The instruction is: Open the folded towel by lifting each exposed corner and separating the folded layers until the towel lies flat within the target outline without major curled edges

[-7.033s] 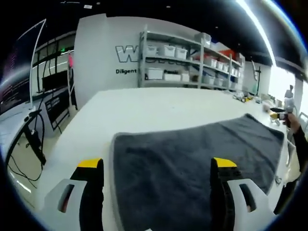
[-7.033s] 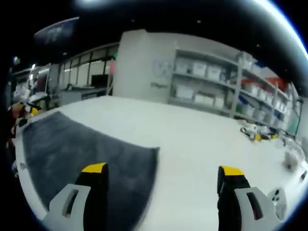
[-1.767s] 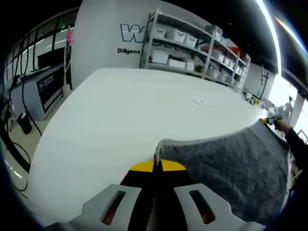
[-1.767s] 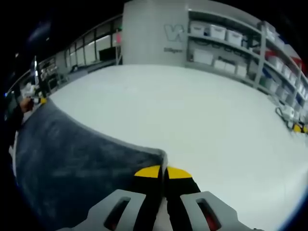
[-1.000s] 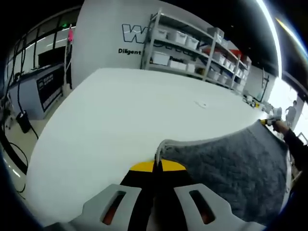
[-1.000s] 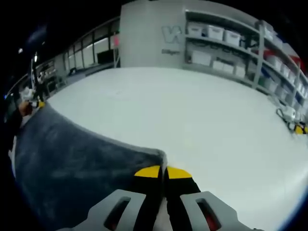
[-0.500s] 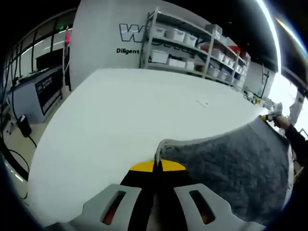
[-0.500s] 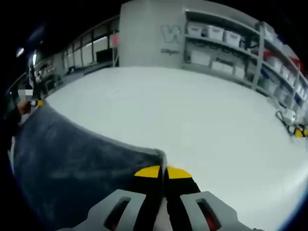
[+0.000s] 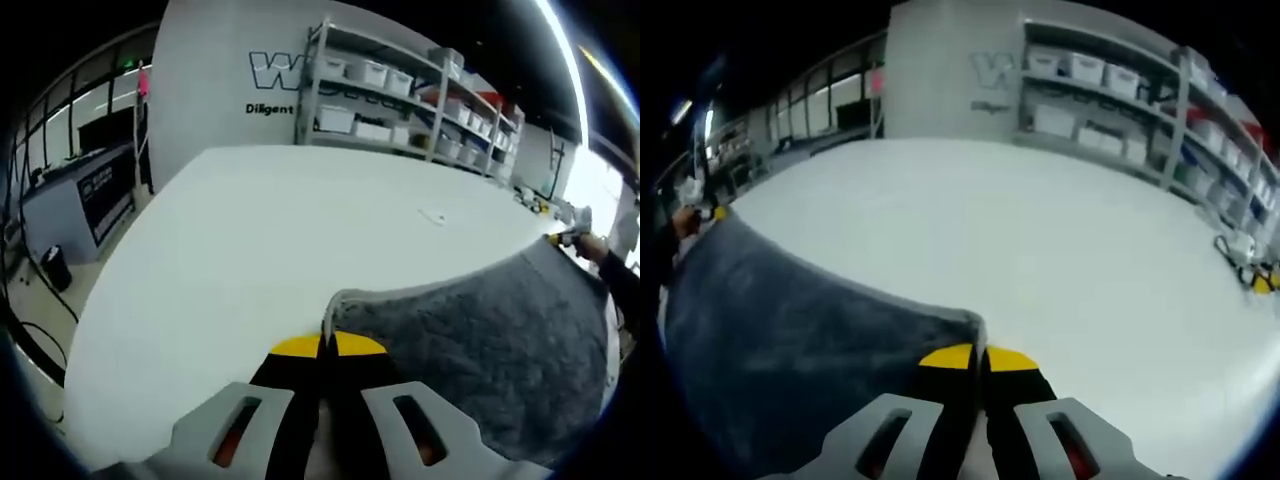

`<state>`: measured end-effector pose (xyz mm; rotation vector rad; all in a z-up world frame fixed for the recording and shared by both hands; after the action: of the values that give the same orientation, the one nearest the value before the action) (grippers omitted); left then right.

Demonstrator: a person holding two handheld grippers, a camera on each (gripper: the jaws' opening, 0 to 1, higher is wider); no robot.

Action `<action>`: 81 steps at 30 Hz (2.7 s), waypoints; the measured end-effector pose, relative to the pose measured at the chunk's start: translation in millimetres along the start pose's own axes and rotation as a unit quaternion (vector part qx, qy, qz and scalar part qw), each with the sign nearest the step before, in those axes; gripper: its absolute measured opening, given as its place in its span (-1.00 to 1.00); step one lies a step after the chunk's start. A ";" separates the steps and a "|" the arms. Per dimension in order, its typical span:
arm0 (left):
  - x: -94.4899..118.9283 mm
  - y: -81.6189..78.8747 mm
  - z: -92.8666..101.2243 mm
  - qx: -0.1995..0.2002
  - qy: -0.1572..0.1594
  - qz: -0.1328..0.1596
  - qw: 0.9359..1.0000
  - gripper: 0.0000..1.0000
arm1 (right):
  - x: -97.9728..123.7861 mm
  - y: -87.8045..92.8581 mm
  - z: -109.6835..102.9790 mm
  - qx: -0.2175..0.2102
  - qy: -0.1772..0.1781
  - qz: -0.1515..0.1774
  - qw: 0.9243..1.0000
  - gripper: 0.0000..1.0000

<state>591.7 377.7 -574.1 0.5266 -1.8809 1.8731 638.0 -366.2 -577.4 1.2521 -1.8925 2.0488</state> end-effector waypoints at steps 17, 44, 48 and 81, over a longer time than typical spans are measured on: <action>-25.0 -12.2 3.1 -0.028 -0.015 0.001 0.999 -1.00 | -11.3 -9.2 8.6 0.012 0.012 -0.008 1.000 -1.00; -52.9 -28.3 1.3 -0.055 -0.030 0.006 0.998 -1.00 | -32.2 -22.3 12.2 0.023 0.022 -0.010 0.999 -1.00; -53.5 -27.3 2.1 -0.065 -0.032 0.012 0.997 -1.00 | -34.1 -22.6 11.6 0.018 0.023 -0.003 1.000 -1.00; -13.3 -43.7 -29.1 0.009 -0.065 0.084 0.994 1.00 | 2.3 -37.6 5.0 0.037 0.102 0.046 0.993 1.00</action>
<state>627.8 405.7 -545.1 0.5228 -2.0496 2.0077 660.1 -362.9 -546.8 0.9426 -1.8283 2.2154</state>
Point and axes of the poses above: the point that each gripper's makers call its tool centre point, and the gripper's own axes: x roughly backward along the fingers, z roughly to its right, y roughly out of its underside, the point moved 4 cm from there along x, roughly backward along the fingers, and after that the axes turned 13 degrees about -y, right-handed, at the moved point
